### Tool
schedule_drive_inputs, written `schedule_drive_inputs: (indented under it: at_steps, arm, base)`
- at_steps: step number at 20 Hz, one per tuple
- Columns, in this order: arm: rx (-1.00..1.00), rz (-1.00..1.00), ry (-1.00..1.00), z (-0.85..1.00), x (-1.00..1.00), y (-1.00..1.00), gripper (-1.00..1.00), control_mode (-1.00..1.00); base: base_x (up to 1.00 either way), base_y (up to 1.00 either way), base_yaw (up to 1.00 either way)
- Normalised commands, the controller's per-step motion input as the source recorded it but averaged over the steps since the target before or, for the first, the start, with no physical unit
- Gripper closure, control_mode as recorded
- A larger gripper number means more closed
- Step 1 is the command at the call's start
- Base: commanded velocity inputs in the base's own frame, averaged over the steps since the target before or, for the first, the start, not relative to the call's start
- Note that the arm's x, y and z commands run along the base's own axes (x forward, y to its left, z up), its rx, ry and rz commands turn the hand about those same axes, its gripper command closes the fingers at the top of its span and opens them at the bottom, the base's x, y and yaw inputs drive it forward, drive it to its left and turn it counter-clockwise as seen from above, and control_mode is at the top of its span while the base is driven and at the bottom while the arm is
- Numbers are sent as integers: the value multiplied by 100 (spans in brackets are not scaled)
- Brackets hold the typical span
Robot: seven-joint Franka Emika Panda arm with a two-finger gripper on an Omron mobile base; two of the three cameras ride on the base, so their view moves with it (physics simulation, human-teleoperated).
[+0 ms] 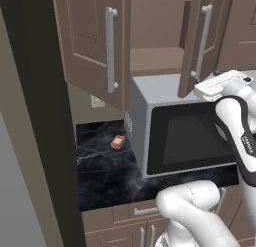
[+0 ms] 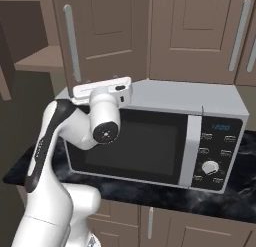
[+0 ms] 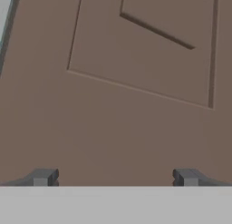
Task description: Close all open cabinet doors.
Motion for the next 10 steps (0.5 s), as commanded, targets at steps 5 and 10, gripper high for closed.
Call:
schedule_drive_inputs:
  at_steps: [5,10]
  arm:
    - [0,0,0,-23,23,7,-100,-100]
    - [0,0,0,-17,28,18,-100,-100]
  base:
    - [0,0,0]
    - [0,0,0]
